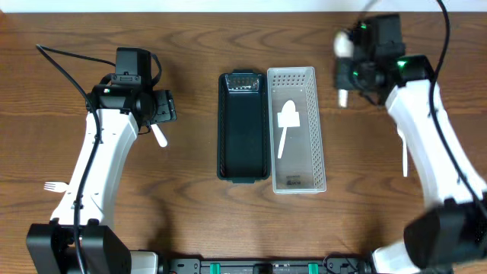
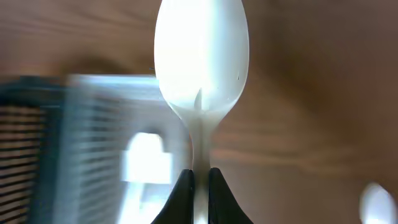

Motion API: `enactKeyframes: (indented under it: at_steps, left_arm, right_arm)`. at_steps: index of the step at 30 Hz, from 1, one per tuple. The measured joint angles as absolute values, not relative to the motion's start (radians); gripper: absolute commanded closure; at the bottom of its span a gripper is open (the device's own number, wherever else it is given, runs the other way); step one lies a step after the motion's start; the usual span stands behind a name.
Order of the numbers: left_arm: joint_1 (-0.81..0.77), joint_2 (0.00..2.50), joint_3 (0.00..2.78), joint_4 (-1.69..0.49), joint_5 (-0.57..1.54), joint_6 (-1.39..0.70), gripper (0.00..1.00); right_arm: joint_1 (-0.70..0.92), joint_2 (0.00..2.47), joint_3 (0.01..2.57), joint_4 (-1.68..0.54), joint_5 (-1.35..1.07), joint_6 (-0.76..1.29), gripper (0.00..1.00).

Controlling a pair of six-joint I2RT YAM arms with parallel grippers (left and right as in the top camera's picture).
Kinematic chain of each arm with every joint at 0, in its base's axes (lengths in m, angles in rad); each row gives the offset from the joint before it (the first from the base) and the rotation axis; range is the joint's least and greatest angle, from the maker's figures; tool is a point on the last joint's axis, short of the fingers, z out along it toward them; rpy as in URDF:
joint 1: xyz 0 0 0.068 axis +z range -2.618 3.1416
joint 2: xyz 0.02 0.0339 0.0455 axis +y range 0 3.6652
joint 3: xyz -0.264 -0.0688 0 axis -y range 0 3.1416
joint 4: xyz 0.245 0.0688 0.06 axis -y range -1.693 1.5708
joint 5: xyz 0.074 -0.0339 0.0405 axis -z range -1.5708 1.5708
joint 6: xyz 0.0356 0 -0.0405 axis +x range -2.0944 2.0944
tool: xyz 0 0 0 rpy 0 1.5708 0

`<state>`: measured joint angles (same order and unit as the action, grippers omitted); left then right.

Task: Pack container
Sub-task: 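Carry the spoon with the right gripper into the white tray and release, then return the right gripper and grasp the third white spoon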

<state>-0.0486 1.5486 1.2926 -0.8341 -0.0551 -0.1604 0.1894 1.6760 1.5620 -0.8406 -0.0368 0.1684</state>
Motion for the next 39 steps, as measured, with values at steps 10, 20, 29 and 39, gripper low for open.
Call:
enactKeyframes:
  at_steps: [10,20,29,39]
  left_arm:
    - [-0.049,1.549,1.293,-0.834,-0.055,-0.16,0.22]
    - [-0.049,1.549,1.293,-0.842,-0.055,-0.16,0.23]
    - [-0.049,1.549,1.293,-0.846,-0.054,-0.16,0.23]
    - [-0.049,1.549,1.293,-0.845,-0.055,-0.16,0.22]
  right_arm:
    - [0.403,1.8,1.503,-0.873,-0.053,0.304,0.95]
    - [0.429,1.969,1.466,-0.863,-0.053,0.322,0.53]
    - [0.309,1.83,1.752,-1.043,0.056,0.232,0.3]
    - [-0.181,1.6,1.817,-1.245,0.193,0.142,0.16]
